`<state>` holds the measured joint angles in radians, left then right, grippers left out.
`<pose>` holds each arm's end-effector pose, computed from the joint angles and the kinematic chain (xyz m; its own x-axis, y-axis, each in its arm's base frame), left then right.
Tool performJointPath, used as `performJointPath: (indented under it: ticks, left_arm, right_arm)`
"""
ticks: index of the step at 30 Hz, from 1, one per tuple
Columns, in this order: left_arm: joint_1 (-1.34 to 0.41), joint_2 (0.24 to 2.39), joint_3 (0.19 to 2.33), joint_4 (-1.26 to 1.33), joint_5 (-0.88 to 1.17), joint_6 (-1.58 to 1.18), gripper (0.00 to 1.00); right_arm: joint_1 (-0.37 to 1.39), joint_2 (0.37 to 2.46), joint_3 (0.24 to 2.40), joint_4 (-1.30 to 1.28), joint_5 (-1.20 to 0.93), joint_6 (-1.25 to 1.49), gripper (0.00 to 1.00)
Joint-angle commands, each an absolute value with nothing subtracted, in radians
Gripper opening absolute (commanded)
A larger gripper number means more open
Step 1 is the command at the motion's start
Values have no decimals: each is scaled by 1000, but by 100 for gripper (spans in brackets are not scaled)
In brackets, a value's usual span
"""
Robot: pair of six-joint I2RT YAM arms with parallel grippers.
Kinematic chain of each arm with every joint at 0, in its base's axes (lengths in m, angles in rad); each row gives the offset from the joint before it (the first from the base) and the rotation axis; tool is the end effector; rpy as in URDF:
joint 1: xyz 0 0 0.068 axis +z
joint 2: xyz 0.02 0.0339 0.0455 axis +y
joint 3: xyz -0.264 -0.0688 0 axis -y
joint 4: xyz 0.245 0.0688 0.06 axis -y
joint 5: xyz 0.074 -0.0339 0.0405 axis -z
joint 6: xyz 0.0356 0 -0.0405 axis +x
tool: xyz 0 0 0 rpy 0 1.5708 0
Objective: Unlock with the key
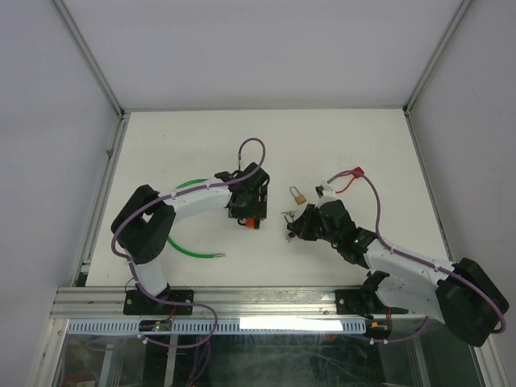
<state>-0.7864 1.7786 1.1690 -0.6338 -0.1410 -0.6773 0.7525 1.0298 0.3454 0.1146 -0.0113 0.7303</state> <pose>0.2471 -0.2405 0.1773 -0.9404 0.0639 -0.3340 0.1020 0.9900 -0.0978 0.1487 0.1398 0.1723 -0.7539 0.2079 -0.6232 -0.2516 0.7849 0.5662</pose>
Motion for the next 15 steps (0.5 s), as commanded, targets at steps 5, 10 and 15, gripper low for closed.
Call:
performJointPath:
  ticks: [5, 10, 15]
  left_arm:
    - [-822, 1794, 1211, -670, -169, -566, 68]
    - [-823, 1742, 1169, -694, -240, -571, 72]
    - [-812, 1696, 1151, -695, -269, -594, 80]
  right_arm:
    - [726, 1007, 338, 176, -9, 719, 0]
    - [724, 1014, 334, 204, -28, 725, 0]
    - [724, 1026, 337, 211, -42, 727, 0]
